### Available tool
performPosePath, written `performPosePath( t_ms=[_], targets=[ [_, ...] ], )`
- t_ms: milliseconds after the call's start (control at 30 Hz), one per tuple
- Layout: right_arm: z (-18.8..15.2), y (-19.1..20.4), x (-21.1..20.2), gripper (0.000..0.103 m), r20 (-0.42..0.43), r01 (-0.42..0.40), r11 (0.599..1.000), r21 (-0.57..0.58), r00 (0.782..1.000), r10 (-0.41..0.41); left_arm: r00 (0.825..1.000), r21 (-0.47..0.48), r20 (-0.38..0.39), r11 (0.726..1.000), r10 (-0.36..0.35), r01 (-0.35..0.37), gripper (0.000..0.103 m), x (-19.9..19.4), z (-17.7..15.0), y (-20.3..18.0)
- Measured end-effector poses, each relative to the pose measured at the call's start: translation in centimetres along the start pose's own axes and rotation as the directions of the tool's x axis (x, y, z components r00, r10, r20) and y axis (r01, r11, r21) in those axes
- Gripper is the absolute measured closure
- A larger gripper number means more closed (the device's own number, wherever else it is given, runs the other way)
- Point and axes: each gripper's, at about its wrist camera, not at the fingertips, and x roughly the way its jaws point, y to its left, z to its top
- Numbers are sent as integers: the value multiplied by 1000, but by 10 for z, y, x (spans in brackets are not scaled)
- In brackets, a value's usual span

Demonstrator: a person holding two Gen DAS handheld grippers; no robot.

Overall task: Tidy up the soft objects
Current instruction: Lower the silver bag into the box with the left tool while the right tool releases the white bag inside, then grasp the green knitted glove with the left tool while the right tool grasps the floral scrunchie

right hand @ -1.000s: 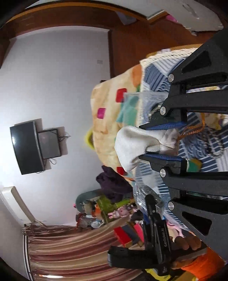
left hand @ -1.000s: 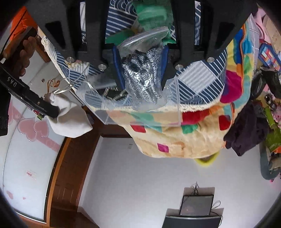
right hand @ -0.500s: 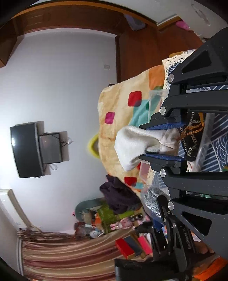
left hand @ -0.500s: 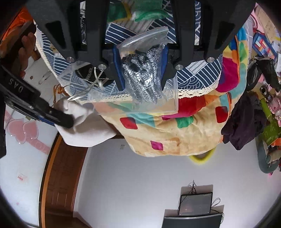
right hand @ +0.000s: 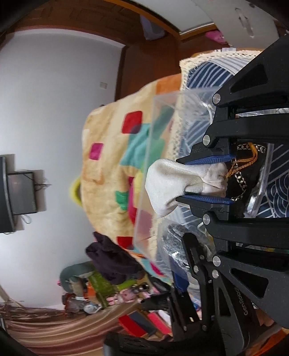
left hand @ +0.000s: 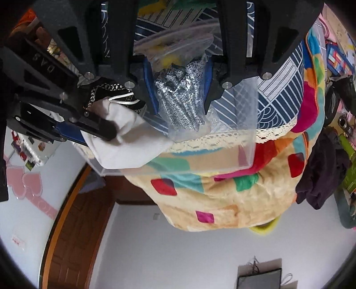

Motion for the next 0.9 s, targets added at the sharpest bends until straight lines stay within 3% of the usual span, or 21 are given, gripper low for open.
performPosePath(
  t_ms=[200, 367, 500, 633, 767, 900],
  targets=[
    [-5, 5, 7, 79, -41, 15, 998, -54, 999, -17, 999, 41, -5, 998, 47, -47, 66, 7, -3, -8],
    [-8, 4, 14, 78, -86, 31, 998, -62, 996, -37, 999, 33, -4, 999, 40, -39, 62, 4, -3, -5],
    [-9, 3, 11, 65, -87, 26, 998, -52, 996, -31, 999, 16, 19, 999, 33, -33, 60, -5, -2, 0],
    [-7, 0, -3, 48, -35, 27, 999, -38, 999, -29, 998, 14, 62, 1000, 19, -20, 54, -23, -4, 2],
    [-3, -1, -26, 44, 29, 27, 999, -31, 999, -26, 994, 30, 109, 999, 27, -30, 51, -45, -9, 0],
    [-2, -1, -55, 34, 108, 5, 1000, -29, 994, -2, 985, 28, 169, 999, 25, -30, 39, -72, -15, 1]
  ],
)
